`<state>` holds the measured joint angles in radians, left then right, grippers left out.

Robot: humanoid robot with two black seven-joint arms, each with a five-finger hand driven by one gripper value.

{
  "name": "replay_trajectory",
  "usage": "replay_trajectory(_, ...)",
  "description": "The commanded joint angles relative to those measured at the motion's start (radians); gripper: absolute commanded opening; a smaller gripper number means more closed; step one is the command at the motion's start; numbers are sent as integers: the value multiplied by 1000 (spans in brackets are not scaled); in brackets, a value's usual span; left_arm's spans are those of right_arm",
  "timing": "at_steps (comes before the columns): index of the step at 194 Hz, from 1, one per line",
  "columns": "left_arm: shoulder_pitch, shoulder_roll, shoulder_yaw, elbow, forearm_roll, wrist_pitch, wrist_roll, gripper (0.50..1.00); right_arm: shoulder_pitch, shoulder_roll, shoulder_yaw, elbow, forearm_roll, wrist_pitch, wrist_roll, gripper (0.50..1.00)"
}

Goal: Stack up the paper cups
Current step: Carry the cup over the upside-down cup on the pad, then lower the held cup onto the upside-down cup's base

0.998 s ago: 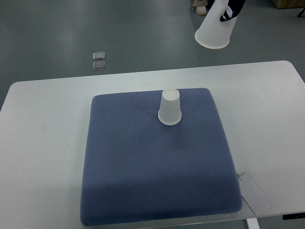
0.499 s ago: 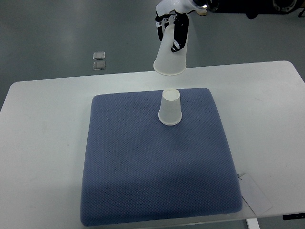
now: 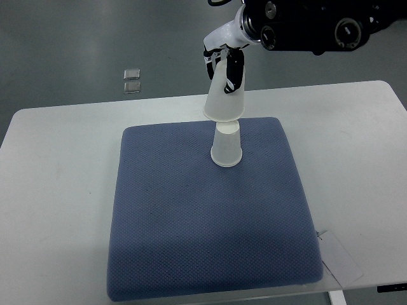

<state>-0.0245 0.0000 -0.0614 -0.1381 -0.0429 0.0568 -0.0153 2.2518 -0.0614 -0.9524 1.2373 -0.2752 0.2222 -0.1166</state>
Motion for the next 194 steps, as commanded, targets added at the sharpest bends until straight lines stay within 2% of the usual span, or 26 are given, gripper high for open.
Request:
replay_trajectory(1,0,0,0,0,0,0,0,1000,-9,5,0,-1,1,-12,0,625)
replay_trajectory(118,0,0,0,0,0,0,0,1000,-84,15,-5,-1,7,-66,2,631)
replay_trajectory(194,0,0,0,0,0,0,0,1000,-106,29,-3,-19,7,-67,2,635)
